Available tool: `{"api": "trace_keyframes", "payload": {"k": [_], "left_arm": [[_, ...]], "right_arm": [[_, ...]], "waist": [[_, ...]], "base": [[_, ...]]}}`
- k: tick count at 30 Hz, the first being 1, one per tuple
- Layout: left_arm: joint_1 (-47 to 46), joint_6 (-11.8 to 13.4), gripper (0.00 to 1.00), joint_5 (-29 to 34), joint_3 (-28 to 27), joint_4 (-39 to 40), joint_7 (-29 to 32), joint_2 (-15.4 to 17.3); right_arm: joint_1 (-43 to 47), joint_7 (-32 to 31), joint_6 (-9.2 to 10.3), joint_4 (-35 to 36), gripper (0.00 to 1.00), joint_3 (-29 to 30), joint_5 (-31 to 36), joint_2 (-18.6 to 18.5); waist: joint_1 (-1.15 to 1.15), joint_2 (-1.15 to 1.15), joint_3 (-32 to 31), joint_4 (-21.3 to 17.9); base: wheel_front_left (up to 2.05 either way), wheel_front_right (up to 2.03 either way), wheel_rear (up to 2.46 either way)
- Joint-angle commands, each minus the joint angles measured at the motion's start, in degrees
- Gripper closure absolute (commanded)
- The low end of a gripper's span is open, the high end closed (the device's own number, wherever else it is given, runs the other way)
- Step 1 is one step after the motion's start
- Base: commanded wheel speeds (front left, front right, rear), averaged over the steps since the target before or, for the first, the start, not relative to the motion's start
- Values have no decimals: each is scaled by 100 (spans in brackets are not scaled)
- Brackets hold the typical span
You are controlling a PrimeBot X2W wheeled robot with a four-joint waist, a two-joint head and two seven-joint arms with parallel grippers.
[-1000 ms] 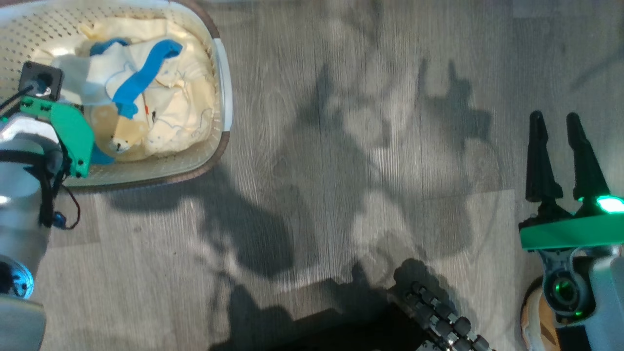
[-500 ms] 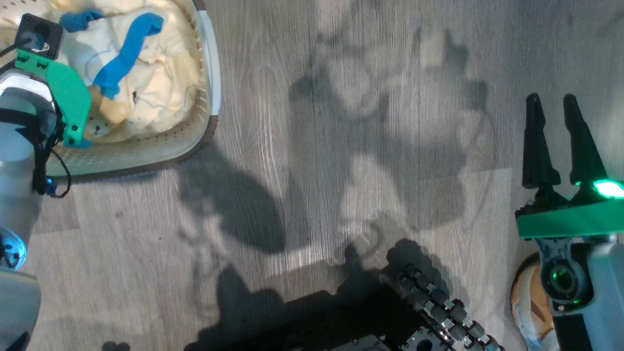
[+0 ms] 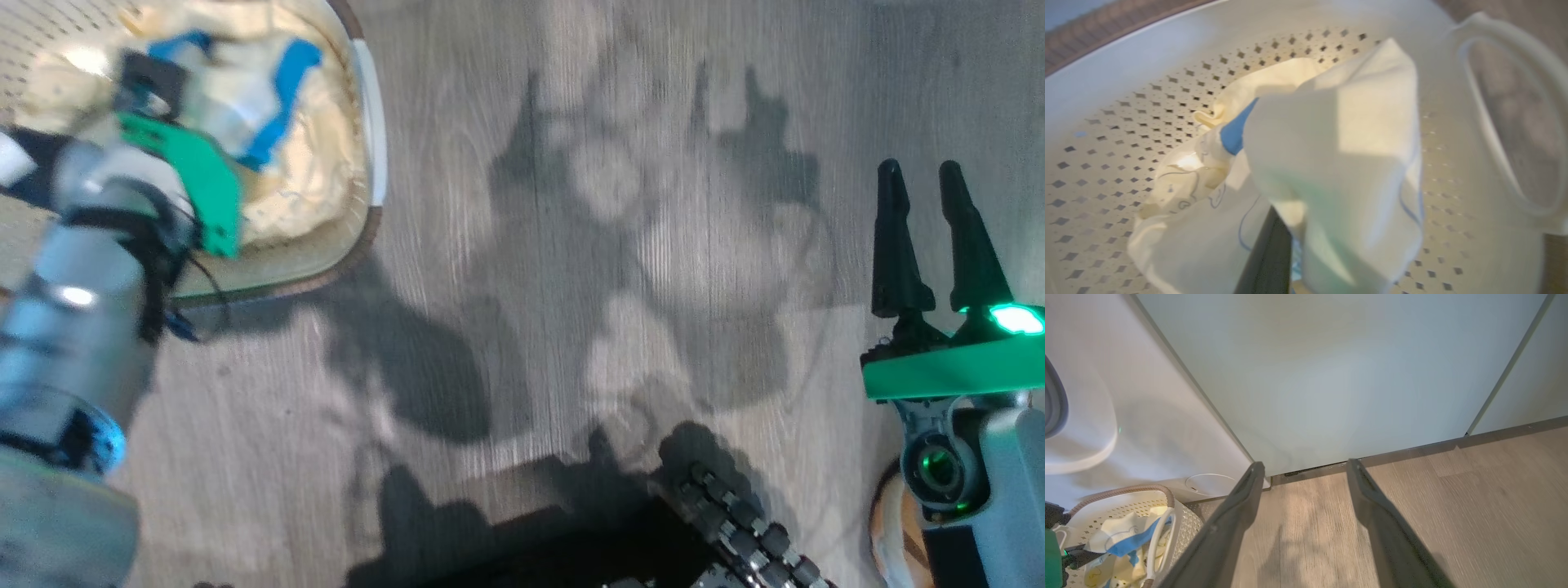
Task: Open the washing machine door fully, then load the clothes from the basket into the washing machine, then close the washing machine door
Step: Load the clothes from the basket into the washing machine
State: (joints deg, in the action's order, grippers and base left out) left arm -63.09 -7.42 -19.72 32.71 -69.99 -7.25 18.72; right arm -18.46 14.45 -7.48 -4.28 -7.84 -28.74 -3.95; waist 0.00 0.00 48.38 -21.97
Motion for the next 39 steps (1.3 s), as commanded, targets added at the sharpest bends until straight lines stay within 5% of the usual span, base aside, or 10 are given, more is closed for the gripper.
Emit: {"api": "trace_keyframes", "payload": {"k": [1,13,22,39], "left_arm": [[191,-5,100,-108,-21,126,-61,134],[1485,-6,100,-2084,451,1280,-635,282],[2243,-6,100,-2963,350,2131,-770,493],[3631,32,100,-2626,-1404,3789,-775,393]], "right_arm": [[160,55,-1,110,0,-58,15,-103],[569,55,-1,-79,0,-102,-22,-229],[881,55,-1,-158,0,-127,-14,-313],[1266,55,-1,-194,0,-4,9,-418]], "waist": [[0,0,-199,105],[0,0,-1564,488],[0,0,-2269,656],[0,0,-2947,989]], "base": [[0,0,0],[0,0,0],[0,0,0],[0,0,0]]}}
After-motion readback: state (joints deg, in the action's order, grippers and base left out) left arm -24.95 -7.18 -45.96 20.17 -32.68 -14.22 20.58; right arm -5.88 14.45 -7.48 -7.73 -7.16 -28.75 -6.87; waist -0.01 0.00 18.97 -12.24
